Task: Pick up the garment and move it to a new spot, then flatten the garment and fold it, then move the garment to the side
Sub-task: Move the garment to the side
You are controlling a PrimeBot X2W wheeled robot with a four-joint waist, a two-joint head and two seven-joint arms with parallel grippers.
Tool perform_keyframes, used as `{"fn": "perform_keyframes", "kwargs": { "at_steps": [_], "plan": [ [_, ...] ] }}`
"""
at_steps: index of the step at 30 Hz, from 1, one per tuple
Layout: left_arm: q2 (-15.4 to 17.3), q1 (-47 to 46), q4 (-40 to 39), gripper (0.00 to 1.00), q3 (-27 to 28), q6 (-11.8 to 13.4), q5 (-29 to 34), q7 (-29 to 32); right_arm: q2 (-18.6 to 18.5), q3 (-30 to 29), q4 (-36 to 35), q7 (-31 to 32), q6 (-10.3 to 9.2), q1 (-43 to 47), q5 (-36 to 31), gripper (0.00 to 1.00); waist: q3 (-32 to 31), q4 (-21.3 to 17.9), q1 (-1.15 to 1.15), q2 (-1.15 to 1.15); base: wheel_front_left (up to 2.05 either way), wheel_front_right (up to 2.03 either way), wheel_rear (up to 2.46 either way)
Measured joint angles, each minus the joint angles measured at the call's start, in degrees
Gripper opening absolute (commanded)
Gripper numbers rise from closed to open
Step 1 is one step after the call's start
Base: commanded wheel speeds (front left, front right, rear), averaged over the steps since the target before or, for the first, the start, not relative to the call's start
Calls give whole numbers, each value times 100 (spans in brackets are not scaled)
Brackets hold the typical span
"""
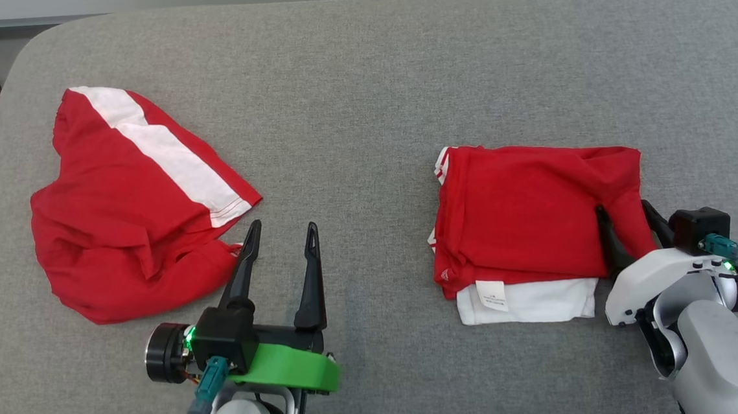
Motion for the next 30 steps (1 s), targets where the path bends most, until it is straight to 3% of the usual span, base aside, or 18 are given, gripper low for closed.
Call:
{"fn": "perform_keyframes", "kwargs": {
  "at_steps": [1, 2, 15, 23, 30],
  "plan": [
    [0, 0, -2, 100, -5, 3, -1, 0, -11, 48, 40, -43, 0, -28, -5, 7, -6, -14, 0, 0, 0, 0, 0],
    [0, 0, -7, 100, -8, 9, -1, 0, -23, 88, 68, -78, 0, -45, -22, 0, -13, -31, 0, 0, 0, 0, 0],
    [-2, -42, -154, 100, 79, -63, 58, 0, -588, 550, 49, -337, 5, -461, -625, 0, -144, -678, 0, 0, 0, 0, 0],
    [-7, -424, -297, 100, -46, -115, 219, 0, -1544, 864, 29, -358, 5, -965, -617, 0, 101, -1162, 0, 0, 0, 0, 0],
    [-9, -939, -382, 100, -220, -111, 300, 0, -2327, 678, 274, -365, 5, -1547, -430, 0, 638, -1409, 0, 0, 0, 0, 0]
  ]
}}
